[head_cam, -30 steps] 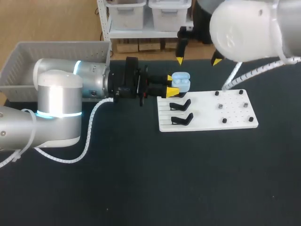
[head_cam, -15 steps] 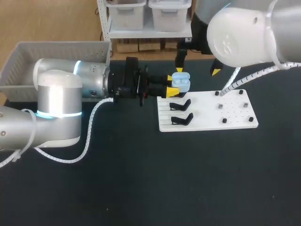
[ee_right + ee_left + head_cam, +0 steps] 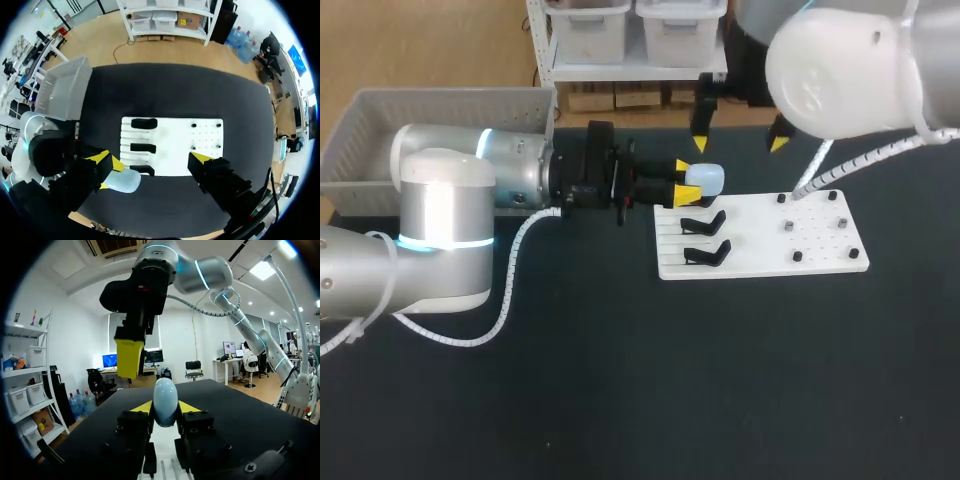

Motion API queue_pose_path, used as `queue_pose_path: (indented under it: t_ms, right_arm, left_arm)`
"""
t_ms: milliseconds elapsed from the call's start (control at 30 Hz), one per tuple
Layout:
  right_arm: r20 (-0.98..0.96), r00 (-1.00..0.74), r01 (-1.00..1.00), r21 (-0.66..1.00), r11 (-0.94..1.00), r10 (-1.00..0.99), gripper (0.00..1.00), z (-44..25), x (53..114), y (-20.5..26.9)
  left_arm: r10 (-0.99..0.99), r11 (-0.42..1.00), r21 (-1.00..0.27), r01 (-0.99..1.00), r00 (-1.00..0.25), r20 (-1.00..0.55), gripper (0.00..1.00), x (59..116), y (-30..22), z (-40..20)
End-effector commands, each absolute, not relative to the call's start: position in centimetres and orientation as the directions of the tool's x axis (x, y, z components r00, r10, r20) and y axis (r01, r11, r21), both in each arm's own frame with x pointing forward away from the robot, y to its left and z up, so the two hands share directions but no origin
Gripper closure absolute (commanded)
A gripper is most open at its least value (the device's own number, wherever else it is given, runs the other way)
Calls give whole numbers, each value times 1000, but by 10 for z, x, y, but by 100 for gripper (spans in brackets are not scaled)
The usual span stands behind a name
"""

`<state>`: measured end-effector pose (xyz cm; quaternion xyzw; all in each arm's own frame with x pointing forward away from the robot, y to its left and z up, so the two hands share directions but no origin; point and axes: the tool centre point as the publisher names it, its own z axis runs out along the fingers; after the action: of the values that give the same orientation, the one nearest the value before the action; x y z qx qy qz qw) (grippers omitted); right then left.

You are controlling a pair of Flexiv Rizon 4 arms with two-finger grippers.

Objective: Pick up each earbud case from the left stands, insert the matching earbuds, close the lid, and place the case in the box.

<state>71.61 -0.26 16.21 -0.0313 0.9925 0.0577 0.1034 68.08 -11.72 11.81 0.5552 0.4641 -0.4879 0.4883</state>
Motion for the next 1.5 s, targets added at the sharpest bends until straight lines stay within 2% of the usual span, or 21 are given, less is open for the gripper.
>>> queue_pose_path:
  t_ms: [33, 133, 267, 633, 867, 967, 1167, 1500]
  right_arm:
    - [-400, -914, -112, 97, 989, -65, 0, 193, 680, -16]
    - [-477, -874, -132, 49, 990, -93, 0, 214, 665, -18]
    - [-531, -841, -136, 16, 991, -107, 0, 229, 647, -19]
    - [-533, -838, -141, 8, 990, -115, 0, 232, 641, -19]
    - [-533, -838, -141, 8, 990, -115, 0, 232, 641, -19]
    - [-533, -838, -141, 8, 990, -115, 0, 232, 641, -19]
    - [-533, -838, -141, 8, 990, -115, 0, 232, 641, -19]
    - [-533, -838, -141, 8, 990, -115, 0, 232, 641, -19]
  left_arm:
    - [36, -86, 93, 992, 96, -995, 100, 679, -117, 118]
    - [-13, 7, 22, 1000, 22, -1000, 100, 679, -100, 127]
    - [-46, 103, -15, 995, -11, -999, 100, 674, -74, 142]
    - [56, 347, 97, 933, 83, -995, 100, 679, 12, 202]
    - [113, 553, 74, 830, 13, -993, 100, 717, 96, 203]
    - [190, 629, 109, 769, -16, -982, 100, 740, 139, 200]
    - [277, 692, 131, 710, -94, -956, 100, 784, 203, 190]
    - [309, 705, 99, 702, -179, -934, 100, 824, 255, 165]
